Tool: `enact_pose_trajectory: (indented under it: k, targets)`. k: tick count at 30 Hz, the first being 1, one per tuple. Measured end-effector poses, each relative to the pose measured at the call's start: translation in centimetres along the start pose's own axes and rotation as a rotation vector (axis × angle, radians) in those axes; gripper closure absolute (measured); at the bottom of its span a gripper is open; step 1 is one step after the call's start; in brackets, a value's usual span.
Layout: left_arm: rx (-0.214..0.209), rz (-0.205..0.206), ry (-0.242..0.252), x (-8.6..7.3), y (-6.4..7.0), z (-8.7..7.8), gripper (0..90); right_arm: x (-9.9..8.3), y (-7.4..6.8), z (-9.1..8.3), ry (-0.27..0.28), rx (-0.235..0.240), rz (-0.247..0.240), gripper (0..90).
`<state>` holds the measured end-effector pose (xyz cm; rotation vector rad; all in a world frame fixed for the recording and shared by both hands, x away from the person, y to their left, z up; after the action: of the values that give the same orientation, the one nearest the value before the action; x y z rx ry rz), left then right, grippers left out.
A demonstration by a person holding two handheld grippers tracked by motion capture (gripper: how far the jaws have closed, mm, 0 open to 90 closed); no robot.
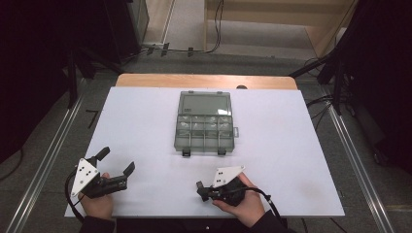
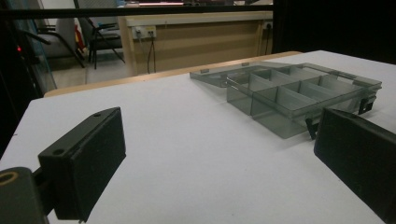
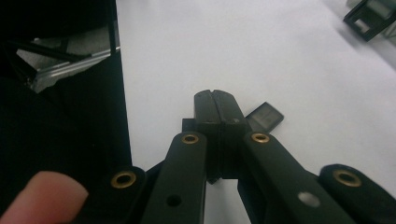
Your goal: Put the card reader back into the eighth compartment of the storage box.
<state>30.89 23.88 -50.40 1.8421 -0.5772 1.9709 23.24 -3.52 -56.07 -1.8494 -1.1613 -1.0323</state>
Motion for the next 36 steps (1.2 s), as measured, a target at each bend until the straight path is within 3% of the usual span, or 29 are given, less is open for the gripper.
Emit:
enact_pose_trajectory:
  k: [14, 36]
  targets:
    - [0.002, 0.000, -0.003, 0.0, 0.0, 0.0, 2.3, -0.9, -1.4, 1.2, -0.077, 0.037, -0.023, 87.6]
    - [0.002, -0.001, 0.000, 0.0, -0.1, 0.0, 2.3, -1.5, 0.1, 0.5, -0.125, -0.035, -0.040, 87.6]
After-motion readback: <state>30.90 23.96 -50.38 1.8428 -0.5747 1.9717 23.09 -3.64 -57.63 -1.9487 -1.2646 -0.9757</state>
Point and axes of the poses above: each handheld gripper's, and its own axes: z roughly forward along the jaws, x roughly out of its top, y roughly to its right, the point moved 9 cm from there along z, roughly forward along the jaws, and after that the axes turned 14 degrees about y, right-handed, at the moved point
